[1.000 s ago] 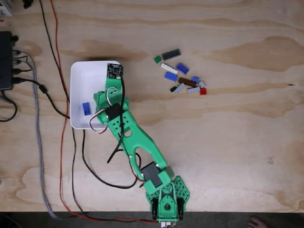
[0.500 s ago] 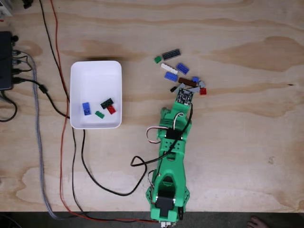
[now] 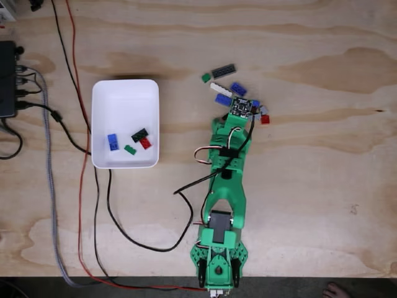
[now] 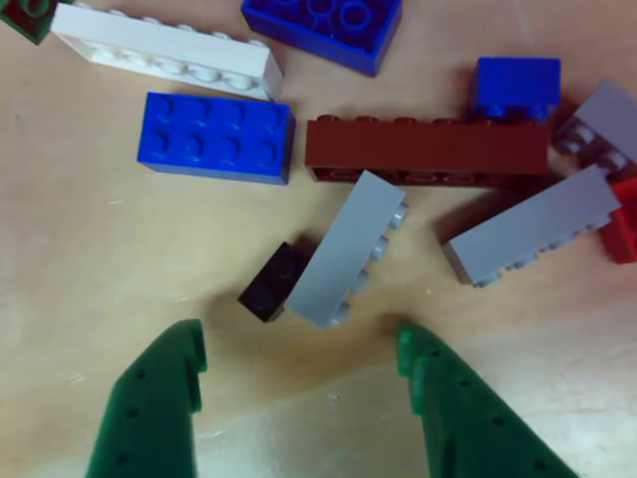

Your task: Put all lego bricks in the bin.

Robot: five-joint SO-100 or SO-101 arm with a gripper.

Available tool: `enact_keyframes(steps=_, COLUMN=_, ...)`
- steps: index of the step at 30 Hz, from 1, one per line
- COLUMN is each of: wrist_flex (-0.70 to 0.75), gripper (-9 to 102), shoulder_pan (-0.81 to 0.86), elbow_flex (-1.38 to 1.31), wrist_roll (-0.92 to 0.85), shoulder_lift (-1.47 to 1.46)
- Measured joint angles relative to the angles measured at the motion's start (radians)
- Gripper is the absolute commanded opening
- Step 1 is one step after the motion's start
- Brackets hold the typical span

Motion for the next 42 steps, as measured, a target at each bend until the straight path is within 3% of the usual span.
enact_keyframes(steps=5, wrist_flex=-0.018, gripper=18, shoulder_pan=0.000, elbow_flex=-0.063, wrist_roll=0.000, shoulder_lift=-0.066)
enact_keyframes(steps=11, wrist_flex=-0.037, gripper=0, shoulder_pan=0.000, elbow_flex=-0.161, wrist_roll=-0.011, shoulder_lift=-0.163)
enact_keyframes(steps=15, wrist_flex=-0.003, gripper=0, shoulder_pan=-0.002, elbow_flex=-0.160, wrist_roll=-0.003, shoulder_lift=-0.143)
enact_keyframes(steps=22, wrist_flex=0.196, gripper=0, shoulder_pan=-0.054, elbow_flex=-0.156, wrist_roll=0.143, shoulder_lift=0.037)
enact_keyframes(steps=26, wrist_flex=0.353, gripper=0, shoulder_pan=-0.087, elbow_flex=-0.202, wrist_roll=0.224, shoulder_lift=0.316)
enact_keyframes(steps=32, wrist_flex=0.663, gripper=1, shoulder_pan=-0.365, elbow_flex=-0.342, wrist_roll=0.288, shoulder_lift=0.581)
enact_keyframes(steps=37, wrist_flex=0.738, gripper=2, shoulder_pan=-0.555, elbow_flex=-0.506, wrist_roll=0.437, shoulder_lift=0.302)
enact_keyframes(steps=42, wrist_flex=0.738, gripper=9, shoulder_pan=-0.630, elbow_flex=-0.629, wrist_roll=0.534, shoulder_lift=0.021)
